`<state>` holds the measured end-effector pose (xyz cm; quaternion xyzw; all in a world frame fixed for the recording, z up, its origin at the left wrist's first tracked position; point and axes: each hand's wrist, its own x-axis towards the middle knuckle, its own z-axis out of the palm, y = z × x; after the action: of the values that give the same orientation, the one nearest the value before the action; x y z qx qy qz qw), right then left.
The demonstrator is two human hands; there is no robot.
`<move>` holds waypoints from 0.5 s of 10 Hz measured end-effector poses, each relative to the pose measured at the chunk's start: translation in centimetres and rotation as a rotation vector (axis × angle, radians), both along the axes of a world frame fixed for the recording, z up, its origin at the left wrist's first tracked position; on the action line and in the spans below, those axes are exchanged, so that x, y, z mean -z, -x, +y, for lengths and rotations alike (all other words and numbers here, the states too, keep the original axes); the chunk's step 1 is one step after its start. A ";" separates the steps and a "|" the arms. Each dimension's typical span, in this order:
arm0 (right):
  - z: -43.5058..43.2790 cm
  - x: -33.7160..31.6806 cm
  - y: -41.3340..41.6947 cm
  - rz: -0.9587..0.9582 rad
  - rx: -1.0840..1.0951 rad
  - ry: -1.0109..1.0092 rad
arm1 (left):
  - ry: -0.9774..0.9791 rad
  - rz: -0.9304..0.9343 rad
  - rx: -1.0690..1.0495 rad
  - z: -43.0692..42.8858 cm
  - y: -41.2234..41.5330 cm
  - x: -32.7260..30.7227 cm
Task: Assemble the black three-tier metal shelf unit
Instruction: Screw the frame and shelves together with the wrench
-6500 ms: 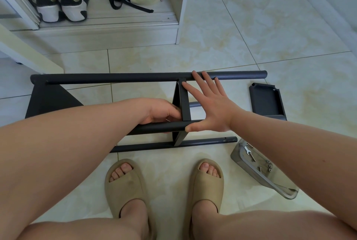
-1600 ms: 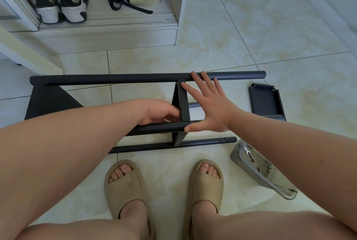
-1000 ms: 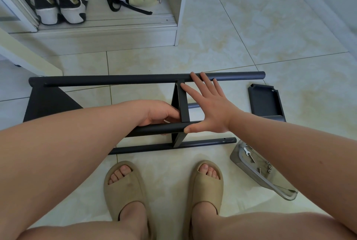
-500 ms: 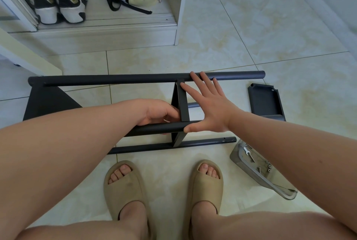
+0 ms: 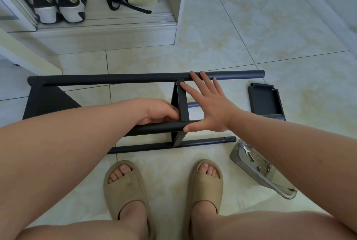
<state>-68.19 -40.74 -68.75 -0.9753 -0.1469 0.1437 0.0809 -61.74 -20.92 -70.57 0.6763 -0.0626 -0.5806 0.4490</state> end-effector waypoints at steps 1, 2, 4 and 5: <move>0.0 0.0 0.0 0.003 0.000 0.000 | 0.014 0.006 -0.004 0.1 -0.1 0.2; 0.0 0.0 -0.1 0.000 -0.001 -0.003 | 0.030 0.028 -0.040 0.1 -0.2 0.2; -0.1 0.1 0.0 -0.004 -0.001 -0.004 | -0.083 0.112 -0.010 0.1 -0.1 0.0; 0.0 0.2 0.0 -0.009 -0.002 -0.009 | -0.105 0.066 0.012 0.0 0.0 0.1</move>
<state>-68.19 -40.79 -68.91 -0.9754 -0.1489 0.1387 0.0844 -61.75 -20.93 -70.65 0.6791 -0.0213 -0.6078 0.4111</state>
